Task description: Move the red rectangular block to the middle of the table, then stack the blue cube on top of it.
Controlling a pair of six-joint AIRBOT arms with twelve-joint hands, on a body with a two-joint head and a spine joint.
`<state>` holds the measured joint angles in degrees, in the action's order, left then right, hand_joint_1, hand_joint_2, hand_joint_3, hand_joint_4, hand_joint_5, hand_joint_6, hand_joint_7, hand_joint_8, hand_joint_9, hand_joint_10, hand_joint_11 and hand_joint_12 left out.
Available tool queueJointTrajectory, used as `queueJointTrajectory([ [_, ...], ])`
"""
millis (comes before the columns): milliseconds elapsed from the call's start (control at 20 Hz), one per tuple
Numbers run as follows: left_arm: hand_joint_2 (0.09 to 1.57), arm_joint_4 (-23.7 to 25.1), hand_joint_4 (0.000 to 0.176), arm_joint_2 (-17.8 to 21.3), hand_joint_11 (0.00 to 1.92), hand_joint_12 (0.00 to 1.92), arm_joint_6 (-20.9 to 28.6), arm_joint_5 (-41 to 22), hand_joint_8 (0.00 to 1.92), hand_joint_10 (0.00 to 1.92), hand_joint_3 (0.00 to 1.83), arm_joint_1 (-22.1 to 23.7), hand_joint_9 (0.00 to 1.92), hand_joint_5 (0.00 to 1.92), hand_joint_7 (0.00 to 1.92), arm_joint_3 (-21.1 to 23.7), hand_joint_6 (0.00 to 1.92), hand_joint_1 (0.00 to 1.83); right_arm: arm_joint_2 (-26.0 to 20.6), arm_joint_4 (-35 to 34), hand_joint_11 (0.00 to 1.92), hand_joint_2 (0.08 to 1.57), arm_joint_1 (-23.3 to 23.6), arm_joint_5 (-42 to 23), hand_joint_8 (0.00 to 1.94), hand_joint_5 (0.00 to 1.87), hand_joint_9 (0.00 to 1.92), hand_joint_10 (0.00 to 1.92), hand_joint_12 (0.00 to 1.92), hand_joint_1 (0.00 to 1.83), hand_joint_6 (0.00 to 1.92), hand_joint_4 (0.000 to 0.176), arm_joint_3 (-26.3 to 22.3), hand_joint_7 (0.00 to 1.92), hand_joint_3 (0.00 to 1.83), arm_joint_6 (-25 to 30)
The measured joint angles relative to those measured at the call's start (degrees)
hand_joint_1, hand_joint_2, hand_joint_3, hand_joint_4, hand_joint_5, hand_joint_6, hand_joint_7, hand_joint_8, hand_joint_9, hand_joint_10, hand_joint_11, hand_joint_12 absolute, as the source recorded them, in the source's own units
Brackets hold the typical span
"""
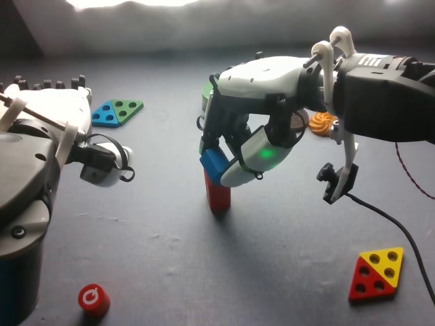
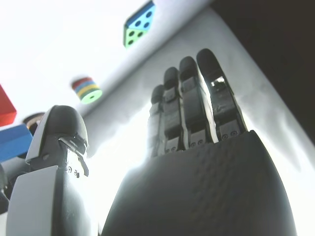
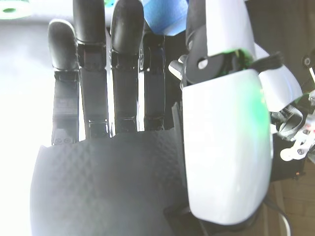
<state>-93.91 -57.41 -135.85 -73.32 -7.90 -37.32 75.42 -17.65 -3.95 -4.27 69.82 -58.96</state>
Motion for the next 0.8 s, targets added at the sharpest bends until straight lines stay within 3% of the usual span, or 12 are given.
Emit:
queueJointTrajectory([
  [50,1.29,0.0,0.0,0.0,0.0,0.9,0.0,0.0,0.01,0.01,0.0,0.0,0.29,0.15,0.29,0.0,0.01,0.36,0.0,0.0,0.38,0.98,0.0,-0.1,0.54,1.41,1.03,0.78,1.47,1.21,0.23,0.0,0.0,1.39,0.0,0.0],
  [100,1.29,0.0,0.0,0.0,0.0,0.85,0.0,0.0,0.0,0.0,0.0,0.0,0.27,0.13,0.27,0.0,0.0,0.36,0.1,0.0,0.41,1.01,0.0,-0.2,0.94,1.46,1.02,0.77,1.47,1.27,0.07,0.0,0.1,1.12,0.01,0.0],
  [200,1.29,0.0,0.0,0.0,0.0,0.89,0.0,0.0,0.01,0.01,0.0,0.0,0.29,0.14,0.29,0.0,0.01,0.36,0.1,0.0,0.39,1.02,-0.2,-0.4,1.05,1.48,1.02,0.76,1.46,1.28,0.03,0.0,0.2,1.04,0.02,0.0],
  [300,1.28,0.0,0.0,0.0,0.0,0.91,0.0,0.0,0.01,0.01,0.0,0.0,0.29,0.15,0.3,0.0,0.01,0.41,0.4,0.1,0.43,1.01,-0.5,-0.6,0.97,1.5,1.02,0.75,1.43,1.28,0.02,0.0,0.5,1.08,0.02,0.0],
  [400,1.28,0.0,0.0,0.0,0.0,0.87,0.0,0.0,0.0,0.0,0.0,0.0,0.28,0.14,0.28,0.0,0.0,0.39,0.4,0.1,0.43,0.97,-0.6,-0.5,0.54,1.49,1.06,0.71,1.46,1.22,0.05,0.0,0.6,1.36,0.0,0.0],
  [450,1.28,0.0,0.0,0.0,0.0,0.87,0.0,0.0,0.0,0.0,0.0,0.0,0.28,0.14,0.28,-0.1,0.0,0.39,0.4,0.1,0.39,0.97,-0.6,-0.5,0.42,1.46,1.05,0.72,1.47,1.22,0.12,0.0,0.8,1.41,0.0,0.0],
  [550,1.28,0.0,0.0,0.0,0.0,0.87,0.0,0.0,0.0,0.01,0.0,0.0,0.29,0.15,0.29,-0.1,0.01,0.37,0.5,0.1,0.44,1.0,-0.6,-0.8,0.4,1.3,1.06,0.71,1.43,1.21,0.45,0.0,1.1,1.44,0.0,0.0],
  [600,1.28,-0.1,0.0,0.0,0.0,0.85,0.0,0.0,0.0,0.0,0.0,0.1,0.28,0.14,0.29,-0.1,0.0,0.37,0.6,0.1,0.46,1.01,-0.6,-0.9,0.86,1.45,1.06,0.7,1.43,1.27,0.11,0.0,1.2,1.15,0.01,0.0],
  [650,1.29,0.0,0.0,0.0,0.0,0.84,0.0,0.0,0.0,0.0,0.0,0.1,0.28,0.14,0.28,-0.1,0.0,0.38,0.6,0.1,0.45,1.02,-0.6,-1.0,0.99,1.47,1.07,0.7,1.42,1.28,0.04,0.0,1.2,1.09,0.01,0.0],
  [750,1.31,0.0,0.0,0.0,0.0,0.74,0.0,0.0,0.0,0.0,0.01,0.1,0.22,0.09,0.22,-0.1,0.0,0.35,0.7,0.1,0.38,1.02,-0.6,-1.0,1.03,1.49,1.03,0.75,1.48,1.28,0.01,0.0,1.3,1.05,0.02,0.0],
  [800,1.29,0.0,0.0,0.0,0.0,0.81,0.0,0.0,0.01,0.01,0.0,0.1,0.24,0.12,0.24,-0.1,0.01,0.36,0.7,0.1,0.43,1.02,-0.6,-1.0,1.06,1.49,1.01,0.8,1.47,1.29,0.0,0.0,1.3,1.05,0.02,0.0],
])
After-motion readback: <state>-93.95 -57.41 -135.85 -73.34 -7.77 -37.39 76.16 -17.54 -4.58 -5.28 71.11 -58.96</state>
